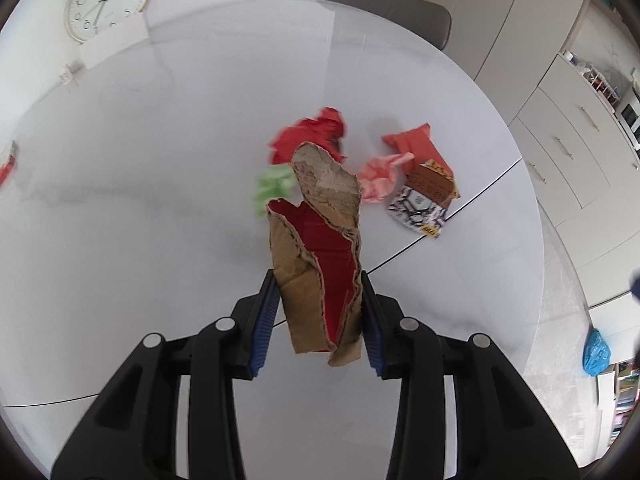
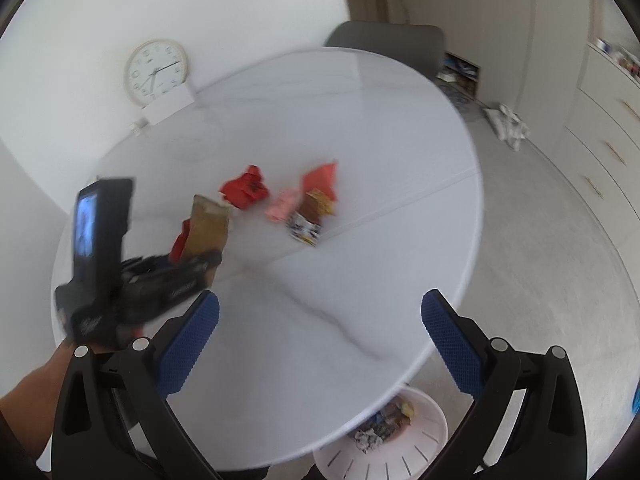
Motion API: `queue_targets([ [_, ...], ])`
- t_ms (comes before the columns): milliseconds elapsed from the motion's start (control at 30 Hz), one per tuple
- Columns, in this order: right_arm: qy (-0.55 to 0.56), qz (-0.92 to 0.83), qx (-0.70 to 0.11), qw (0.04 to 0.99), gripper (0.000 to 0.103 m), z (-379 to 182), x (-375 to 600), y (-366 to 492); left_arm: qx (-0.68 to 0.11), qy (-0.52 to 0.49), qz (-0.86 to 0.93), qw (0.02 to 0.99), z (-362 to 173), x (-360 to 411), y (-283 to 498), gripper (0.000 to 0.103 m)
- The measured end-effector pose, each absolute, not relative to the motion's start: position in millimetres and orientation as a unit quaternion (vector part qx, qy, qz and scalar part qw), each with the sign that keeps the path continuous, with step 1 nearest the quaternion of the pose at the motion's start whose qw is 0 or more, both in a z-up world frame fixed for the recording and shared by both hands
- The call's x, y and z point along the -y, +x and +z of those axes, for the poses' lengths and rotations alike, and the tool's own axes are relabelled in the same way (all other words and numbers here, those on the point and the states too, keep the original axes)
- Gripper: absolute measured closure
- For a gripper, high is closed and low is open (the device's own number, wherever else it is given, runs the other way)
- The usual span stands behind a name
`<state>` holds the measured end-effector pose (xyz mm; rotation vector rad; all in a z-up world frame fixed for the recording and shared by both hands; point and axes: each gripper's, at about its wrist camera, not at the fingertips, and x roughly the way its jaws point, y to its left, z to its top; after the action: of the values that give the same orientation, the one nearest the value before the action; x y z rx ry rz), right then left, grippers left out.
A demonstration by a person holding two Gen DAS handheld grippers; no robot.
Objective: Collect trash
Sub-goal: 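Grasp the red crumpled paper with the right gripper while the left holds the cardboard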
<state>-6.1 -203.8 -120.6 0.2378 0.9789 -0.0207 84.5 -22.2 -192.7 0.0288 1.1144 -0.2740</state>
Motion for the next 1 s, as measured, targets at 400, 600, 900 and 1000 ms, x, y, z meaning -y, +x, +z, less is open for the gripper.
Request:
queue_targets([
  [400, -0.132, 0.187, -0.541, 0.81, 0.003, -150, 86, 178, -0.524, -0.018, -0.084, 0.847, -164, -115, 46, 0.065],
  [600, -0.322, 0.23, -0.583, 0.709, 0.005, -184, 63, 228, -0.534, -0.064, -0.071, 0.84, -170, -153, 33, 0.065],
  [900, -0.422, 0.305, -0.62, 0.587, 0.022, -238, 36, 244, -0.535, -0.067, -0.067, 0.839, -180, -157, 51, 0.065],
  [1000, -0.43, 0.315, -0.623, 0.572, 0.044, -248, 33, 246, -0.534, -0.062, -0.06, 0.841, -179, -158, 58, 0.065],
])
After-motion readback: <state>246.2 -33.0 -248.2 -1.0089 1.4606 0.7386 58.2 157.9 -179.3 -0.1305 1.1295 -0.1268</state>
